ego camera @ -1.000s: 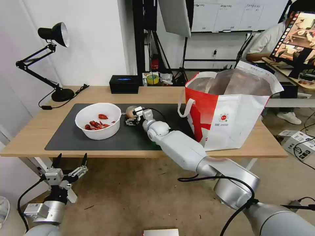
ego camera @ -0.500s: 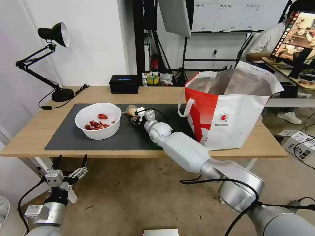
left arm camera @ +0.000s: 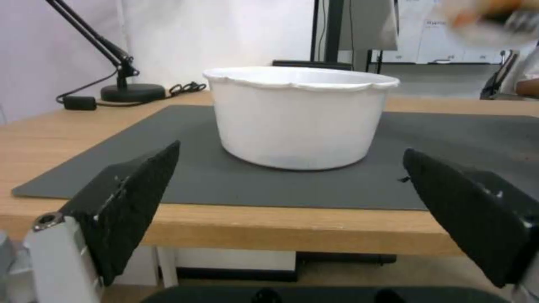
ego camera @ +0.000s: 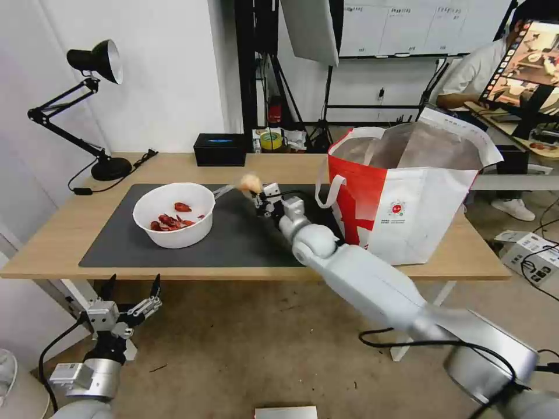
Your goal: Pick up the trash from the table and place it into the takeout bag.
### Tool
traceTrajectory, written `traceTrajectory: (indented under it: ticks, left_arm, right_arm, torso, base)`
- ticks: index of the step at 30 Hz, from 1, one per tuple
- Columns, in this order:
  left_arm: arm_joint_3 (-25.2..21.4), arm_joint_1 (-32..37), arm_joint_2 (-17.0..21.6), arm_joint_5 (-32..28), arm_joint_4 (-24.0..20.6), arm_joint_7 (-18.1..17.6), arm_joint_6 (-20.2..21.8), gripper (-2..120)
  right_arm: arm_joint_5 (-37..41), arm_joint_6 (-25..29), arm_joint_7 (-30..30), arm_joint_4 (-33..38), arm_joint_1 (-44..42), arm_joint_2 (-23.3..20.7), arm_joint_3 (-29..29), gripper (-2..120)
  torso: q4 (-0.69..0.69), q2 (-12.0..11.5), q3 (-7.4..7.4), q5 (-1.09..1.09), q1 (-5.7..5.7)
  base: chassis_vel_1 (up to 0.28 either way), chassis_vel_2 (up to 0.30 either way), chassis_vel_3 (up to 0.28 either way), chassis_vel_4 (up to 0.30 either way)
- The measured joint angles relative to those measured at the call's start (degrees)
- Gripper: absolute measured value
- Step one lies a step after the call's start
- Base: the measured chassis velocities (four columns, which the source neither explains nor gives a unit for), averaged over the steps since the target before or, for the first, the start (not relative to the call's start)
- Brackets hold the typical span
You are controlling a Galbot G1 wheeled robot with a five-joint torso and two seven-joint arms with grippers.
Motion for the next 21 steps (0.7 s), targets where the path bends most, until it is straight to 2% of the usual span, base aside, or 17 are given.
traceTrajectory:
  ticks: [2,3,6,7,10,11,14,21]
  left_arm:
    - [0.26,0.16,-0.13,0.52,-0.15,-0.10,0.03,100]
    - [0.26,0.16,-0.13,0.52,-0.15,-0.10,0.03,100]
    - [0.53,0.69,-0.67,1.10,-0.47,-0.15,0.05,100]
    - [0.53,0.69,-0.67,1.10,-0.47,-0.15,0.05,100]
    - [0.73,1.05,-0.90,1.60,-0.68,-0.18,0.06,100]
    - [0.73,1.05,-0.90,1.60,-0.68,-0.18,0.06,100]
    - [0.83,1.12,-0.85,1.88,-0.93,-0.24,0.09,100]
    - [0.73,1.74,-0.89,2.03,-1.60,-0.27,0.22,100]
  right_arm:
    - [-3.34,2.78,1.92,6.16,-2.69,-2.30,3.28,7]
    - [-3.34,2.78,1.92,6.16,-2.69,-2.30,3.28,7]
    - [-6.70,3.98,5.03,13.44,-6.13,-4.85,8.14,7]
    - [-6.70,3.98,5.03,13.44,-6.13,-4.85,8.14,7]
    - [-7.69,4.00,7.79,19.79,-10.29,-7.05,13.51,6]
    - [-7.69,4.00,7.79,19.79,-10.29,-7.05,13.51,6]
    - [-8.32,3.50,9.84,24.43,-13.93,-9.51,18.60,6]
    - [-7.17,2.13,12.88,27.45,-17.31,-14.21,25.20,6]
  torso:
    - [0.00,0.00,0.00,0.00,0.00]
    - [0.00,0.00,0.00,0.00,0.00]
    - [0.00,0.00,0.00,0.00,0.00]
    - [0.00,0.00,0.00,0.00,0.00]
    - [0.00,0.00,0.00,0.00,0.00]
    - [0.00,0.00,0.00,0.00,0.00]
    - [-0.01,0.01,0.00,0.00,0.00]
    - [-0.01,0.01,0.00,0.00,0.00]
  base:
    - [0.000,0.000,0.000,0.000]
    - [0.000,0.000,0.000,0.000]
    - [0.000,0.000,0.000,0.000]
    - [0.000,0.000,0.000,0.000]
    - [0.000,0.000,0.000,0.000]
    - [0.000,0.000,0.000,0.000]
    - [0.000,0.000,0.000,0.000]
    - [0.000,0.000,0.000,0.000]
